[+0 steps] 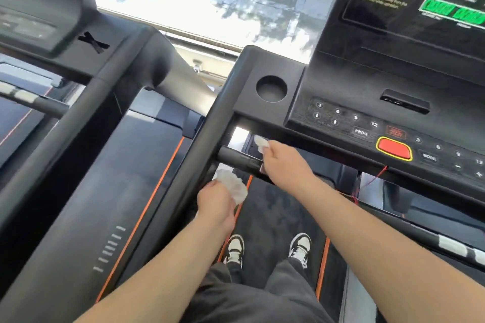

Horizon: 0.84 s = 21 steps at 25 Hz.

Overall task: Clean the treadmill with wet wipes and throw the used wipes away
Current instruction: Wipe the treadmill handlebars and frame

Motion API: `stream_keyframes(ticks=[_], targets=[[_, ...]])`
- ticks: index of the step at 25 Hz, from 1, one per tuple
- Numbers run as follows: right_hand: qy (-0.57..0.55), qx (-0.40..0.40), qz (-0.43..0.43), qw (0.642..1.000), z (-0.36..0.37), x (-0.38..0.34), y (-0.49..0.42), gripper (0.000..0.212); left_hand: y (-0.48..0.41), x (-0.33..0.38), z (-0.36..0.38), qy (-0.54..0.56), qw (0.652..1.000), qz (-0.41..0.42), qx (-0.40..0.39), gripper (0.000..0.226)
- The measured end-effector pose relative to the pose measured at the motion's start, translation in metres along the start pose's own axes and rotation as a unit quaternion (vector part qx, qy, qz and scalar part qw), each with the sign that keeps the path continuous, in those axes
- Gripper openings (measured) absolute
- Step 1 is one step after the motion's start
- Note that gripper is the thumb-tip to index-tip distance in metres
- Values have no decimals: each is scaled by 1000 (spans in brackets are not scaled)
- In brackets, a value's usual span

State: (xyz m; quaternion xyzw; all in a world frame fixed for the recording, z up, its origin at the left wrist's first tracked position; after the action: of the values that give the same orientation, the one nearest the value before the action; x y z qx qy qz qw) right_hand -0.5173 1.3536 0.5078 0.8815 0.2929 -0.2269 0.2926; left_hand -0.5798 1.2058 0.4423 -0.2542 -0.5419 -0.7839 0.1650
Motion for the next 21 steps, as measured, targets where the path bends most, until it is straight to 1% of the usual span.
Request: stream_keyframes(ticks=[1,3,4,6,8,11,13,14,16,17,18,19,20,21], targets=[[-3,-22,-33,999,11,-17,-4,32,1,5,8,7,1000,16,15,28],[35,-67,-89,993,32,-38,-7,33,3,7,23,28,999,29,26,22],[69,-77,-101,989,38,-41,-7,34,1,4,28,37,999,28,18,26],[115,-80,-111,984,38,-38,-9,35,-6,-3,30,26,999,17,18,37],[148,-93,-122,977,30,-31,-10,38,-6,-12,32,-6,1000,13,3,34],[176,-109,-135,969,23,-15,-9,26,10,-29,46,-32,999,-19,-12,34],[182,-91,-123,971,12,5,-4,21,16,-43,47,-58,998,-28,-25,30],[180,-81,-104,975,1,18,-3,24,12,-42,42,-87,996,-26,-9,26],[203,-72,-61,975,-21,46,-2,37,2,-36,29,-151,988,-20,34,24],[208,-73,-43,974,-29,57,0,41,-1,-34,27,-173,984,-17,45,25],[187,-81,-32,978,-31,65,2,43,0,-34,29,-185,982,-17,42,24],[140,-96,-28,985,-28,67,7,42,5,-35,35,-179,983,-22,25,23],[94,-110,-28,989,-23,68,12,41,12,-38,45,-149,988,-30,-3,23],[70,-115,-32,990,-19,67,18,40,21,-43,56,-104,993,-41,-29,27]])
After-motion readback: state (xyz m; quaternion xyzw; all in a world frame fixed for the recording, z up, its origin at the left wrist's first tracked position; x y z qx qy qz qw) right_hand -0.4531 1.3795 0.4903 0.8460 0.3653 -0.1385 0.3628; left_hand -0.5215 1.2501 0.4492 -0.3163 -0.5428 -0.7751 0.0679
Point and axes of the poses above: each hand's wrist, its own y-axis away from the middle knuckle, its own z-axis out of the palm, x = y × z, the point moved 3 cm from there along -y, towards the middle knuckle, and after that the axes turned 5 degrees about -y, right-handed, at the moved point
